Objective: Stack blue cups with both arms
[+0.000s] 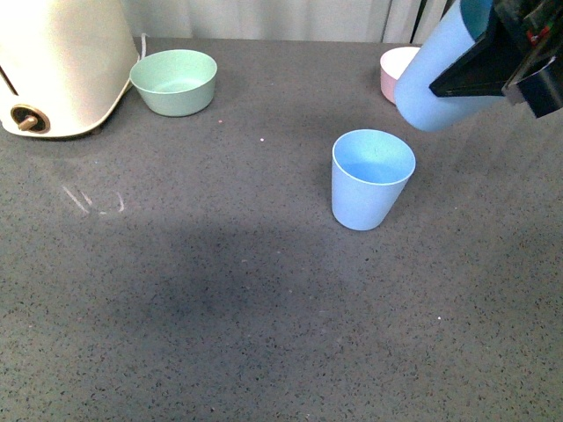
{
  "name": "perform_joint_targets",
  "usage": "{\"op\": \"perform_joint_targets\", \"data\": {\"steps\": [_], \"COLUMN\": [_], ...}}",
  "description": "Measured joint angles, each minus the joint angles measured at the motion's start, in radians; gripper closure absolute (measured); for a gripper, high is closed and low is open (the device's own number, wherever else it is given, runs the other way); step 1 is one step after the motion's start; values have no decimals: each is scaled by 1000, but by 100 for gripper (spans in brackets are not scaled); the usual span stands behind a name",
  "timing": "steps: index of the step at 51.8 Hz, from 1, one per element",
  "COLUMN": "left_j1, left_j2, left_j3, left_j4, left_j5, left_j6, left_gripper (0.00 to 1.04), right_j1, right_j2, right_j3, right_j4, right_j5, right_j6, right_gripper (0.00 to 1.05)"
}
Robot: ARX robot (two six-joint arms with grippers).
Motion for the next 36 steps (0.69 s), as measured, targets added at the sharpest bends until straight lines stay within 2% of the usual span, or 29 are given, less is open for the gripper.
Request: {"op": "perform_joint_targets", "data": {"steps": [15,32,36], "left_j1": [0,0,0], "left_j2": [0,0,0], "left_j3": [0,0,0], "left_j4": [0,0,0], "left_j5": [0,0,0], "left_j6": [0,0,0], "left_gripper": [9,9,9], "right_j1": [84,95,95], "right_j2": [71,123,132], "right_j3": [0,0,0], "right_j4": [38,51,53], "right_j5": [10,39,39], "right_j6": [28,40,45], "right_gripper": [103,103,94]}}
